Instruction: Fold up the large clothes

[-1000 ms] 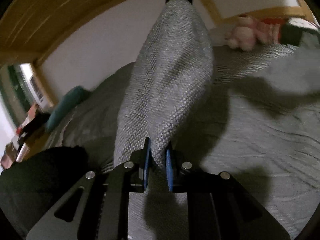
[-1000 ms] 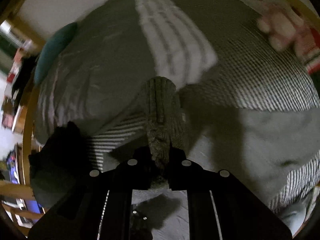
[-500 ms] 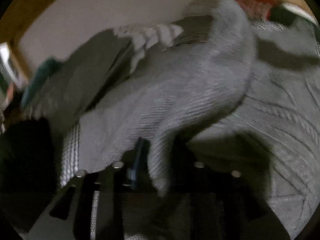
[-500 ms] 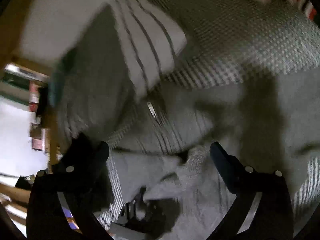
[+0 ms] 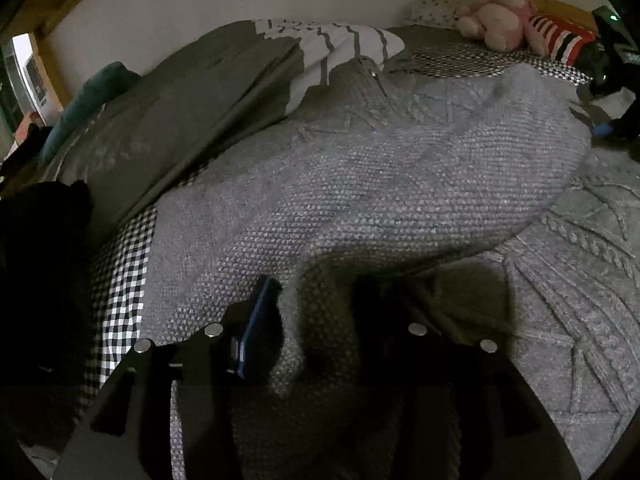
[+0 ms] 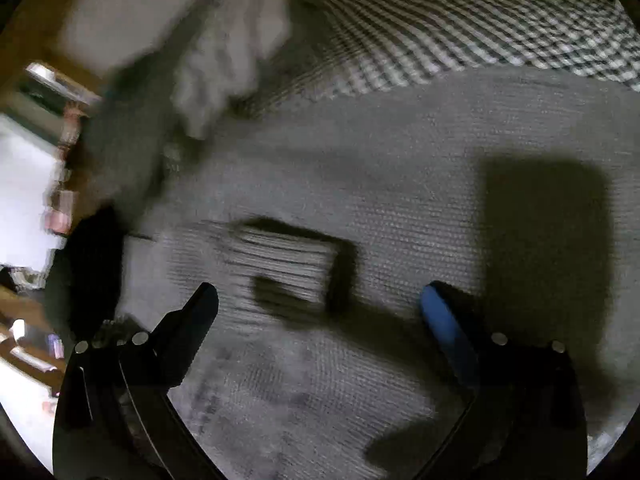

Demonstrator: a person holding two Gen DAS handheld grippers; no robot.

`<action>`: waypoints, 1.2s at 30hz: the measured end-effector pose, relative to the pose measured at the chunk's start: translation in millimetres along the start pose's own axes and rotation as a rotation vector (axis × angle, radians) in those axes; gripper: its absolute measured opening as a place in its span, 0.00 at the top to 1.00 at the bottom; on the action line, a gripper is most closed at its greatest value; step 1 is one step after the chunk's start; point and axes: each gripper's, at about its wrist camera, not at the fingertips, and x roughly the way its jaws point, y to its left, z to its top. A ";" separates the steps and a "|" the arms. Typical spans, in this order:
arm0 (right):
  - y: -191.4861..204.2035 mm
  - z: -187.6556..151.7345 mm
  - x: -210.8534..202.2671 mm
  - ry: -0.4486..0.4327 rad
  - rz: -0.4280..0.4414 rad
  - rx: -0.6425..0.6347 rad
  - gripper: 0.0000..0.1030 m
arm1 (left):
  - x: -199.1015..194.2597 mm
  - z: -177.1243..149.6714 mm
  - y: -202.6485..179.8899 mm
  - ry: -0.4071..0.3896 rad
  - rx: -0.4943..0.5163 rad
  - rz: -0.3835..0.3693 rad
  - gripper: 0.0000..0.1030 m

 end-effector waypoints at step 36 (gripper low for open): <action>148.1 -45.6 2.3 -0.026 -0.280 -0.387 0.03 | 51.6 45.9 29.7 0.134 -0.310 -0.063 0.04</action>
